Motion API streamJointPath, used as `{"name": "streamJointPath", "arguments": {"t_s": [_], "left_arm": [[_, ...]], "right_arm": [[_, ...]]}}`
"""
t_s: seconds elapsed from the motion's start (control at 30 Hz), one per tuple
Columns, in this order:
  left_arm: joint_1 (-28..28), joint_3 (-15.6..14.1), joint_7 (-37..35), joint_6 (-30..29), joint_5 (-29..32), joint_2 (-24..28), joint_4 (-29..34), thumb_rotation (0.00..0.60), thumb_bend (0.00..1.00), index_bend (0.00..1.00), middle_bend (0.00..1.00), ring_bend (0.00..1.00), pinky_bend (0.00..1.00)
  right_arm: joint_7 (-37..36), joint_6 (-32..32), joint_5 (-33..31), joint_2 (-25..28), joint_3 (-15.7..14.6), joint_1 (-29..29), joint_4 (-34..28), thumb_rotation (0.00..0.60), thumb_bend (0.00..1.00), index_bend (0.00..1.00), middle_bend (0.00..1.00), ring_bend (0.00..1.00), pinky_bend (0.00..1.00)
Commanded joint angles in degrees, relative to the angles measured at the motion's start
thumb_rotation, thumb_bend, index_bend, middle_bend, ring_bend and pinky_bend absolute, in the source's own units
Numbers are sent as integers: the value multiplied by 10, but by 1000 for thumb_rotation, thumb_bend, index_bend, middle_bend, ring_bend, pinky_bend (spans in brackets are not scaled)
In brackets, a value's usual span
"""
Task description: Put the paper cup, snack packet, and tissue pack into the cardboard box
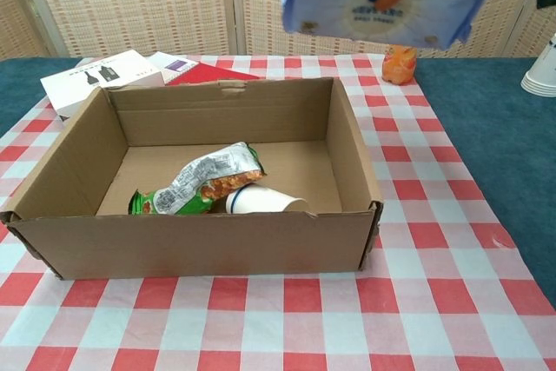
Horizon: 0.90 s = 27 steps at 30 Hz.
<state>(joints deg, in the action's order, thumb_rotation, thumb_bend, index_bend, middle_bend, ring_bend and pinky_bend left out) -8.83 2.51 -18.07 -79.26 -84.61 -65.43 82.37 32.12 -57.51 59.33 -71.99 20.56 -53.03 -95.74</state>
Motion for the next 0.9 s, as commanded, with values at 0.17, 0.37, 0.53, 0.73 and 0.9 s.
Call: {"name": "streamJointPath", "arguments": {"t_s": [0.17, 0.37, 0.53, 0.73, 0.9], "left_arm": [[0, 0, -6, -1, -2, 2, 0, 600, 212, 33, 8, 0, 231], [2, -1, -13, -6, -5, 6, 0, 600, 212, 33, 9, 0, 230], [3, 0, -15, -9, -6, 7, 1, 600, 212, 33, 8, 0, 231], [4, 0, -20, -8, -4, 9, 0, 600, 212, 33, 8, 0, 231], [4, 1, -24, -9, -4, 10, -1, 600, 213, 32, 8, 0, 231]], "right_arm": [[86, -36, -23, -26, 15, -57, -88, 600, 27, 799, 518, 549, 745], [70, -38, -23, -86, -3, -76, -95, 600, 27, 774, 527, 549, 745], [41, -35, 6, -128, -20, -83, -66, 600, 27, 767, 528, 549, 745], [5, -25, 35, -166, -34, -89, -24, 600, 27, 758, 528, 549, 745], [-8, -18, 37, -178, -34, -92, -11, 600, 27, 743, 528, 548, 745]]}}
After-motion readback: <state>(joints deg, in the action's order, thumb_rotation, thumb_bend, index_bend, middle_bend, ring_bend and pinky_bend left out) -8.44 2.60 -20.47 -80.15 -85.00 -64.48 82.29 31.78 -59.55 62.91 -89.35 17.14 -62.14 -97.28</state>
